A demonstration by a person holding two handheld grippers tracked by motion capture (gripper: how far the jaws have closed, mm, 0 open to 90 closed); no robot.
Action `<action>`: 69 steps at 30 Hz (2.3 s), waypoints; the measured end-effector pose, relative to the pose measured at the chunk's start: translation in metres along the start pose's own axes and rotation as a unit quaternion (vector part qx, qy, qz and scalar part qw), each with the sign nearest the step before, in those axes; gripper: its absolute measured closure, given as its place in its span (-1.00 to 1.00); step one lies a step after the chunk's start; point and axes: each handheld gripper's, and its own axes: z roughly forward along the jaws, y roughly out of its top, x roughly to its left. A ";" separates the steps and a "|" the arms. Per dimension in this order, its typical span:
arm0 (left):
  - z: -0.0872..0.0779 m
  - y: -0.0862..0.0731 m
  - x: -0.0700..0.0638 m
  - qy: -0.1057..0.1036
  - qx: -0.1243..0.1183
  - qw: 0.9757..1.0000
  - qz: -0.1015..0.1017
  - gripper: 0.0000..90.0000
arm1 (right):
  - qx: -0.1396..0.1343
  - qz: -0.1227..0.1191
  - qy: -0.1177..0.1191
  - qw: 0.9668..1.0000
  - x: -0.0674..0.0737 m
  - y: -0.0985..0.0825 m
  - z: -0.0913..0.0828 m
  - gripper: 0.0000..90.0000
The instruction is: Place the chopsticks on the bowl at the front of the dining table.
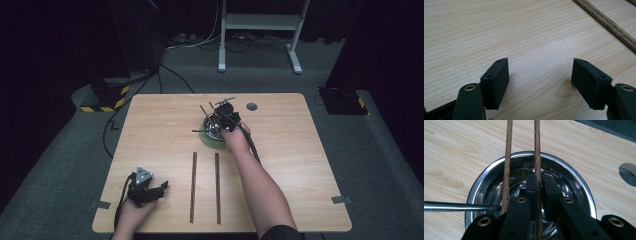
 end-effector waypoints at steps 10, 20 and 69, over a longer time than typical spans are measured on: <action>0.000 0.000 0.000 0.000 -0.001 1.000 0.000 -0.32 | 0.003 -0.001 0.002 1.000 0.005 0.003 0.008 0.87; 0.000 0.000 0.000 -0.001 -0.001 1.000 0.000 -0.32 | 0.000 -0.001 0.007 1.000 0.008 0.004 0.009 0.74; -0.006 -0.002 -0.003 0.036 0.004 0.999 -0.029 -0.08 | -0.127 0.016 0.082 0.988 -0.040 -0.147 -0.062 0.53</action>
